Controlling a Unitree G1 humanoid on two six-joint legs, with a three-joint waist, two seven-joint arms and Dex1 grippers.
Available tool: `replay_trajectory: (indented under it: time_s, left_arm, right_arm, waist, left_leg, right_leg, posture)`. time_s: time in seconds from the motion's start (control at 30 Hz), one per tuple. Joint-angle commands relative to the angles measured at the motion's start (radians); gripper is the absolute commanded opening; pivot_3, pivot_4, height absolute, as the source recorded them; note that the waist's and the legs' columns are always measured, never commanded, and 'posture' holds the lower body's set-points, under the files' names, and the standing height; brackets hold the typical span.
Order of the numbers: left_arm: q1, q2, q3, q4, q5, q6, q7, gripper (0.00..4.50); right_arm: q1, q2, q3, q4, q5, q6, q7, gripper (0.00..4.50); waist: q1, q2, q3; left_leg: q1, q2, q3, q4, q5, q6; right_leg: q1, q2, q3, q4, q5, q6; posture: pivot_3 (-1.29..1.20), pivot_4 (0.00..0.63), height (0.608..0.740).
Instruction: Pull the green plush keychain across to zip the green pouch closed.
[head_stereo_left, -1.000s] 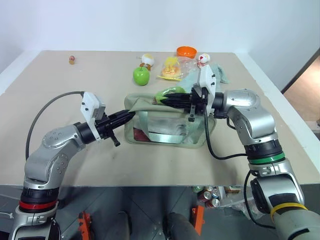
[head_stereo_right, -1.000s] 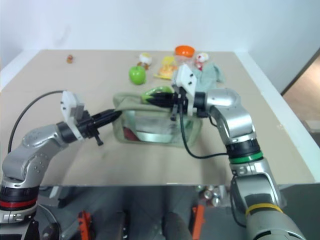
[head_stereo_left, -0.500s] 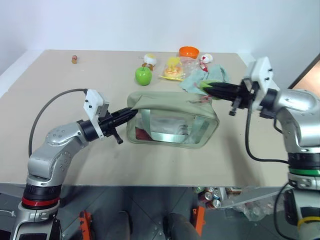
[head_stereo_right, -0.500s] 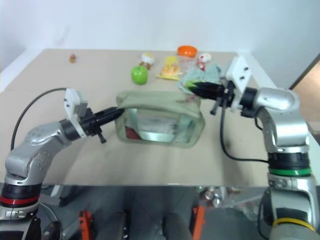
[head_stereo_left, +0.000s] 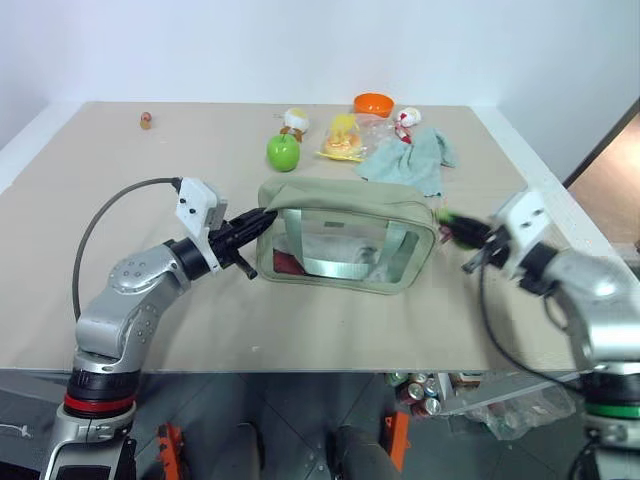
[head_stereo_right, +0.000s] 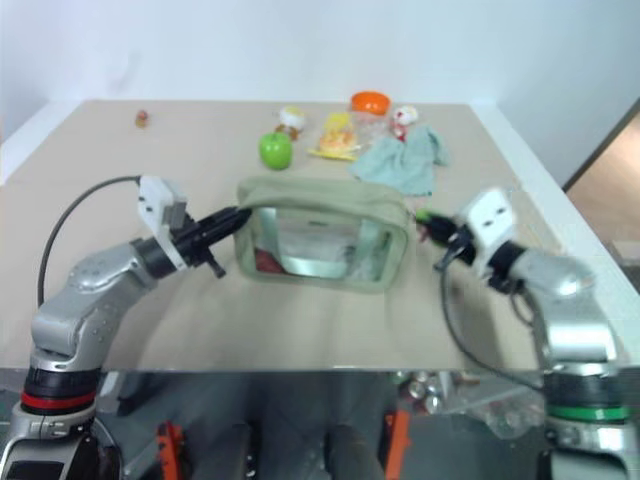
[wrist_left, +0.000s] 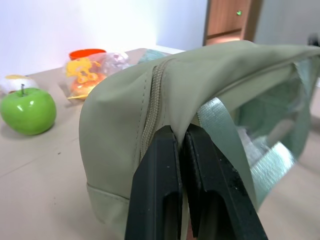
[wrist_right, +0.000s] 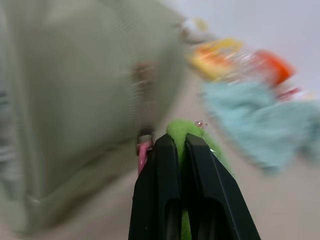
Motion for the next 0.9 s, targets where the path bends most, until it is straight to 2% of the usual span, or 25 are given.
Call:
replay_trajectory:
  time_s: [0.03,0.1,0.13,0.27,0.33,0.5,0.6,0.8,0.9]
  left_arm:
    - [-0.010,-0.018,0.001,-0.031,0.021,-0.037,0.029,0.00]
    - [-0.006,-0.025,-0.001,-0.033,0.025,-0.035,0.033,0.00]
    - [-0.004,-0.026,-0.001,-0.036,0.026,-0.034,0.033,0.00]
    - [0.007,-0.024,0.004,-0.044,0.031,-0.034,0.041,0.00]
    - [0.009,-0.024,0.006,-0.046,0.032,-0.036,0.047,0.00]
    - [0.017,-0.023,0.008,-0.054,0.018,-0.030,0.048,0.00]
    - [0.021,-0.019,0.028,-0.059,-0.023,-0.011,0.029,0.00]
    - [-0.013,0.029,0.098,-0.029,-0.067,-0.007,0.000,2.06]
    - [-0.035,0.053,0.115,-0.002,-0.070,-0.022,-0.020,3.08]
  right_arm:
    - [-0.013,0.069,0.036,0.022,-0.029,-0.025,-0.063,0.02]
    - [-0.031,0.089,0.052,0.078,-0.049,-0.045,-0.072,0.02]
    - [-0.038,0.093,0.061,0.106,-0.058,-0.063,-0.065,0.74]
    - [-0.059,0.097,0.057,0.177,-0.055,-0.102,-0.042,1.98]
    - [-0.055,0.087,0.057,0.189,-0.057,-0.118,-0.027,2.75]
    - [-0.053,0.081,0.024,0.153,-0.023,-0.109,-0.024,4.44]
    - [-0.060,0.059,-0.022,0.107,0.039,-0.072,0.006,4.47]
    - [-0.073,-0.055,-0.186,0.002,0.186,0.063,0.031,4.50]
    - [-0.089,-0.090,-0.220,-0.033,0.229,0.125,0.016,4.50]
  waist:
    - [-0.002,0.000,0.000]
    - [-0.003,0.000,0.000]
    - [-0.004,0.000,0.000]
    - [-0.006,0.000,0.000]
    - [-0.007,0.000,0.000]
    - [-0.009,0.000,0.000]
    - [-0.010,0.000,0.000]
    - [-0.009,0.000,0.000]
    - [-0.010,0.000,0.000]
  left_leg:
    - [0.000,0.000,0.000,0.000,0.000,0.000]
    - [0.000,0.000,0.001,0.001,0.000,0.000]
    - [0.000,0.000,0.001,0.002,0.000,0.000]
    - [0.001,0.000,0.001,0.003,0.001,0.001]
    - [0.002,0.000,0.001,0.002,0.001,0.001]
    - [0.002,0.000,0.001,0.001,0.001,0.001]
    - [0.002,0.000,0.001,0.000,0.001,0.001]
    - [0.000,0.000,0.001,0.000,0.001,0.001]
    - [0.000,-0.001,0.001,0.000,0.001,0.001]
  right_leg:
    - [0.000,0.000,0.000,0.000,0.000,0.000]
    - [0.001,0.000,0.001,0.000,0.001,0.001]
    - [0.001,0.000,0.001,-0.001,0.002,0.002]
    - [0.002,0.000,0.002,-0.001,0.003,0.001]
    - [0.002,0.001,0.002,0.000,0.003,0.001]
    - [0.002,0.001,0.002,0.000,0.002,0.001]
    - [0.002,0.001,0.002,0.000,0.002,0.001]
    - [0.001,0.000,0.002,-0.001,0.002,0.002]
    - [0.000,0.000,0.001,-0.001,0.002,0.002]
  posture:
    - [0.00,0.150,0.740]
    - [0.00,0.150,0.740]
    - [0.00,0.150,0.740]
    - [0.00,0.150,0.740]
    - [0.00,0.150,0.740]
    - [0.00,0.150,0.740]
    - [0.00,0.150,0.740]
    - [0.00,0.150,0.740]
    - [0.00,0.150,0.740]
